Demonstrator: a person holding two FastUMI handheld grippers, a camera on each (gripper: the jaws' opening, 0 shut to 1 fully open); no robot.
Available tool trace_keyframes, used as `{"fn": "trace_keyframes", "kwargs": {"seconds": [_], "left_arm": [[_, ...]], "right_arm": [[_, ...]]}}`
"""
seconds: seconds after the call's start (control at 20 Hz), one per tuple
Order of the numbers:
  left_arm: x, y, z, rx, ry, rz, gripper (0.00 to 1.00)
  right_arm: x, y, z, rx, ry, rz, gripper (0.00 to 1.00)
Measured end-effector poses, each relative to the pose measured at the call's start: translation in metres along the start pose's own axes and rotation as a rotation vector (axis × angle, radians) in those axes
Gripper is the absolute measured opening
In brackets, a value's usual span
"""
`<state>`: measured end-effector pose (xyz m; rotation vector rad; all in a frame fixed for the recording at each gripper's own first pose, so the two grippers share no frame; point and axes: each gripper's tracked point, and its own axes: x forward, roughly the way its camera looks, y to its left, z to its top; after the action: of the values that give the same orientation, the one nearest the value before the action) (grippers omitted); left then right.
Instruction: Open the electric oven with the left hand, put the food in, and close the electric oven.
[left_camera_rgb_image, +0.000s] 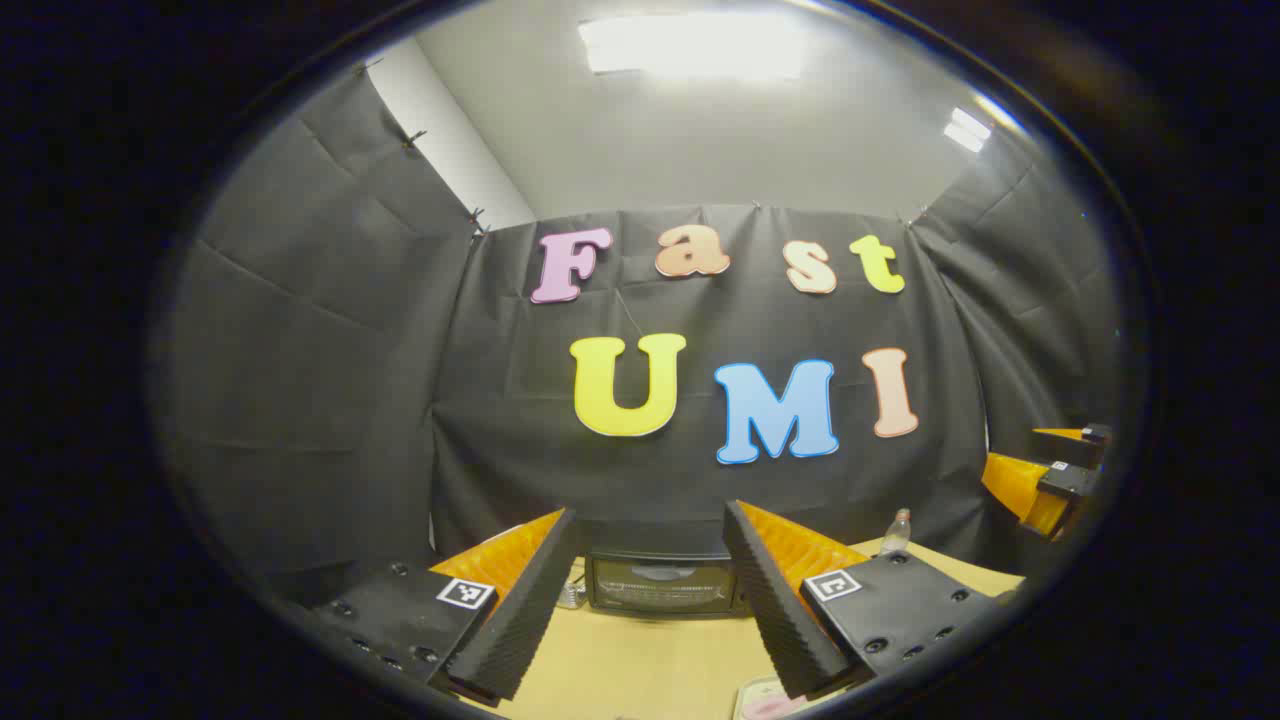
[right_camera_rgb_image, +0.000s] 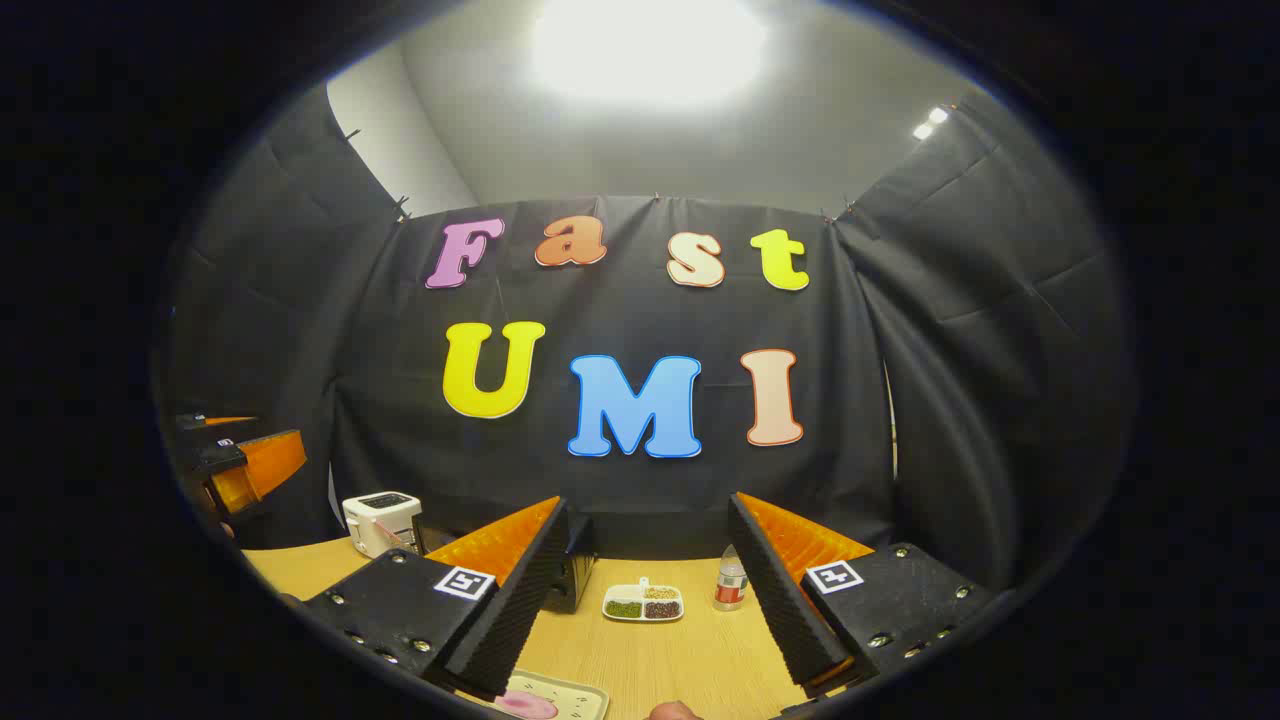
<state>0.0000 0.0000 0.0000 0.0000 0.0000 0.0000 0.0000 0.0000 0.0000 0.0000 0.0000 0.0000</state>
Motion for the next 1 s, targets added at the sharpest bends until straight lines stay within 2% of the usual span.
{"fn": "trace_keyframes", "kwargs": {"seconds": [0.1,0.15,0.25,0.3,0.4,0.65,0.7,0.75,0.8,0.9,1.0], "left_arm": [[-0.003,0.001,0.002,-0.018,0.003,0.004,1.00],[-0.004,0.002,0.004,-0.021,0.002,0.010,0.97],[-0.004,0.010,0.010,-0.008,-0.007,0.023,0.97],[-0.005,0.014,0.011,0.002,-0.010,0.032,1.00],[-0.006,0.017,0.014,0.005,-0.014,0.041,0.97],[-0.008,0.020,0.018,0.029,-0.021,0.046,0.97],[-0.006,0.018,0.019,0.032,-0.023,0.043,0.91],[-0.005,0.016,0.020,0.033,-0.022,0.038,0.90],[-0.005,0.016,0.021,0.034,-0.023,0.038,0.97],[-0.005,0.016,0.023,0.030,-0.029,0.036,1.00],[-0.005,0.012,0.025,0.029,-0.030,0.031,0.97]], "right_arm": [[0.001,-0.002,-0.002,-0.001,0.002,-0.010,0.98],[0.003,-0.005,-0.003,0.000,0.004,-0.017,0.98],[0.008,-0.012,-0.001,0.009,0.003,-0.026,0.98],[0.009,-0.014,-0.003,0.006,0.006,-0.031,0.98],[0.009,-0.021,-0.006,-0.005,0.015,-0.045,0.98],[0.007,-0.026,-0.013,0.038,0.047,-0.057,0.98],[0.007,-0.026,-0.015,0.041,0.052,-0.059,0.98],[0.007,-0.027,-0.015,0.042,0.056,-0.060,0.98],[0.008,-0.029,-0.016,0.044,0.057,-0.063,0.98],[0.007,-0.032,-0.017,0.050,0.055,-0.073,0.98],[0.008,-0.036,-0.015,0.064,0.052,-0.080,0.98]]}}
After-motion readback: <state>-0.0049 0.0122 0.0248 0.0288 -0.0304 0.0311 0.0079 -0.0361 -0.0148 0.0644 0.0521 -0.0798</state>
